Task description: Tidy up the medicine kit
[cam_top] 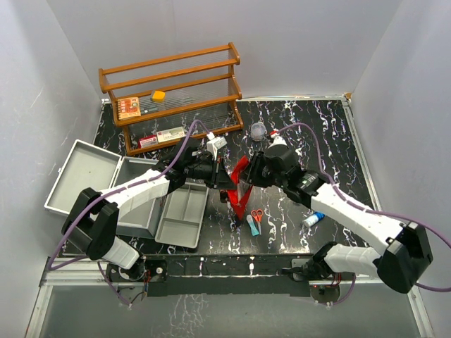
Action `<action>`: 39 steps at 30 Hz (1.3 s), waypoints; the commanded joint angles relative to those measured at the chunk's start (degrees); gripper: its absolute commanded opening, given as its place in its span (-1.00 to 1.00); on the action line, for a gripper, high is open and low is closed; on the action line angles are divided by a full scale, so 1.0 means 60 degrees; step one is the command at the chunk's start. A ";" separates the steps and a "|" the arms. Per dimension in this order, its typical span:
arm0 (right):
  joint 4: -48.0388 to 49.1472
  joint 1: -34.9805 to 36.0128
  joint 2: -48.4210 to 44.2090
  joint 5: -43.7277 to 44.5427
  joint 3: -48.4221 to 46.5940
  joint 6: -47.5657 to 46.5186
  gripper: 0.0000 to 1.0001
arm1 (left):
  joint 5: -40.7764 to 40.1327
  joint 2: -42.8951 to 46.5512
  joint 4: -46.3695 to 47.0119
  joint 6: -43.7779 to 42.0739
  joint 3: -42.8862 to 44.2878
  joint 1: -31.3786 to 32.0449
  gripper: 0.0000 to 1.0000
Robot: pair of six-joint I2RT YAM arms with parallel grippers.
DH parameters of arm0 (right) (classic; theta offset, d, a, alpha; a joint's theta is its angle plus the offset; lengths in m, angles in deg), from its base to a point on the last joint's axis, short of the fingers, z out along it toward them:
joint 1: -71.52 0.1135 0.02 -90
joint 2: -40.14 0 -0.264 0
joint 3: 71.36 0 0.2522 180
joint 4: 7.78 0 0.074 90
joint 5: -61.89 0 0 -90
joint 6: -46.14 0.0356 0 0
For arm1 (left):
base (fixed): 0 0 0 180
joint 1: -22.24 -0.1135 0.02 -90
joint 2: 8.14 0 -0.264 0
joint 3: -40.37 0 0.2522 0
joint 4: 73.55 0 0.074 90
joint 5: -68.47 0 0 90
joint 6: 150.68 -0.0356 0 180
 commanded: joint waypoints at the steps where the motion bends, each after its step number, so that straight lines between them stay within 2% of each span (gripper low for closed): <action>1: -0.1050 -0.0007 -0.0361 -0.0304 -0.0477 -0.0876 -0.40 | 0.0007 0.0332 0.0175 -0.0122 0.0201 0.0033 -1.00; 4: -0.1436 -0.0005 -0.0253 -0.0650 -0.0492 -0.1101 -0.42 | 0.0011 0.0262 0.0232 -0.0105 0.0290 0.0033 -1.00; 16: -0.1360 -0.0001 0.0618 -0.1564 -0.0673 -0.1716 -0.76 | -0.0008 0.0107 0.0314 -0.0047 0.0344 0.0033 -1.00; 26: -0.1172 -0.0005 0.0937 -0.1111 -0.0442 -0.1639 -0.89 | 0.0429 0.0048 0.0911 0.0423 0.0231 0.0033 -1.00; 31: -0.1154 -0.0003 0.0387 -0.0945 -0.0411 -0.1653 -0.86 | 0.0136 0.0053 0.0534 0.0283 0.0261 0.0033 -1.00; 39: -0.1844 0.0003 -0.1953 -0.0177 0.0008 -0.1524 -0.49 | -0.0616 0.0136 0.0333 0.0193 0.0131 0.0033 -1.00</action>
